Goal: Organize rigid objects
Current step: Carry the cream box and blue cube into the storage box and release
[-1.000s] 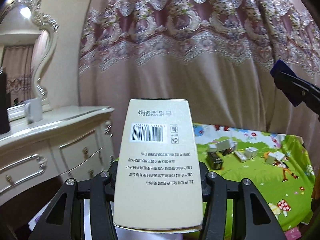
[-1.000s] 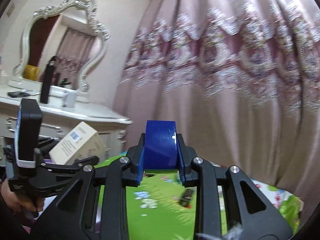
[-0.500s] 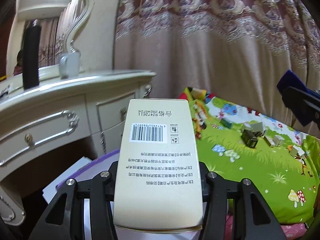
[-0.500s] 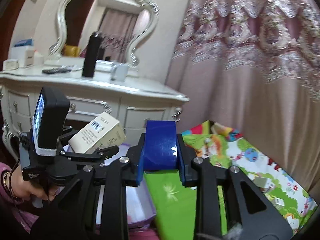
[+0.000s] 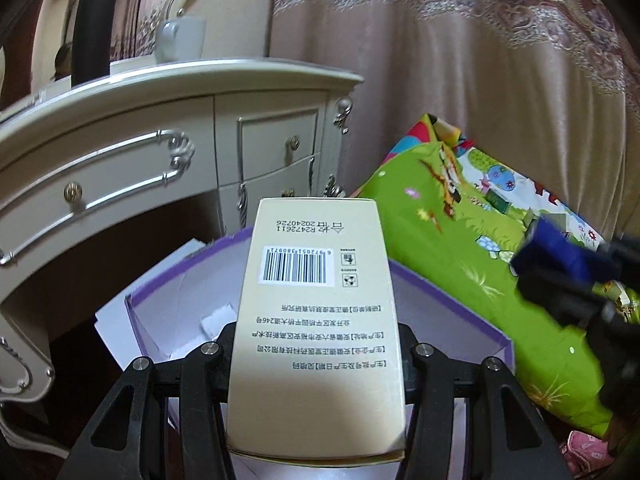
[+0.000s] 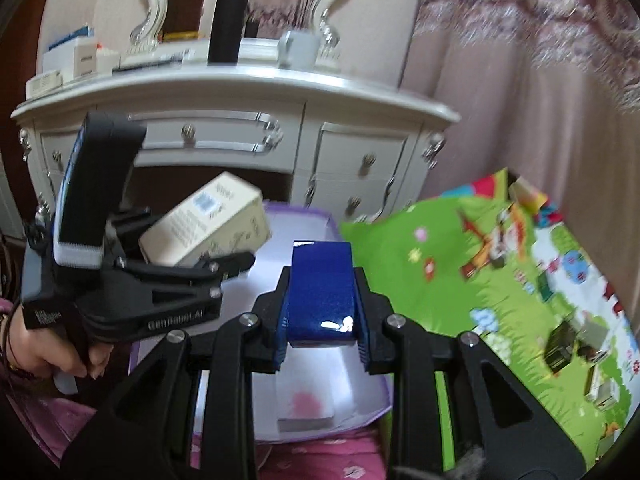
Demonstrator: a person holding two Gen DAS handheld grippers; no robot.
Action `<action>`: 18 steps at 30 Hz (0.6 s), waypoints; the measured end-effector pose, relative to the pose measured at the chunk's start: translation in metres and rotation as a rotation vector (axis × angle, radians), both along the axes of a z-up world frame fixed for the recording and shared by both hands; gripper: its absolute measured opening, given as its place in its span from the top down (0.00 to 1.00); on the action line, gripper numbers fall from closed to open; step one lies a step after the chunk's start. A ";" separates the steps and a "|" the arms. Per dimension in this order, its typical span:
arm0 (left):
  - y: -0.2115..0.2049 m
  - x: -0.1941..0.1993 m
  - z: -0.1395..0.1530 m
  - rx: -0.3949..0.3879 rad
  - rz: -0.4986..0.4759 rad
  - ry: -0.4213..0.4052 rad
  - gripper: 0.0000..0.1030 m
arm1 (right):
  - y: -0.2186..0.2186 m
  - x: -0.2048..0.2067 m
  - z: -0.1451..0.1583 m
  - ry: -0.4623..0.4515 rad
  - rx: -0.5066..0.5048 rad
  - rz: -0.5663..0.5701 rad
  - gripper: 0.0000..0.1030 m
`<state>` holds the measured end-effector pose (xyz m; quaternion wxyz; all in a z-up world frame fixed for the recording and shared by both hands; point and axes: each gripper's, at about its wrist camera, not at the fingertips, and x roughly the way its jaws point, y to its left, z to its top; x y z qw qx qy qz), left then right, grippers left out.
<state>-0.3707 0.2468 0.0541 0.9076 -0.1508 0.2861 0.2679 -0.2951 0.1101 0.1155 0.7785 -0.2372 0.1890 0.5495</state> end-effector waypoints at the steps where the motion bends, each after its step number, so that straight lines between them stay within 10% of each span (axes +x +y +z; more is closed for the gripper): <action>1: 0.001 0.000 -0.002 -0.003 0.003 0.006 0.49 | 0.002 0.000 -0.004 0.009 -0.009 0.006 0.70; 13: 0.012 0.002 -0.017 -0.052 0.059 0.075 0.48 | 0.013 -0.019 -0.036 0.102 -0.108 0.134 0.69; 16: 0.012 0.002 -0.011 -0.008 0.141 0.107 0.11 | 0.014 -0.019 -0.041 0.150 -0.136 0.171 0.59; 18: 0.009 0.001 -0.004 0.028 0.162 0.091 0.05 | 0.009 -0.015 -0.040 0.166 -0.129 0.149 0.40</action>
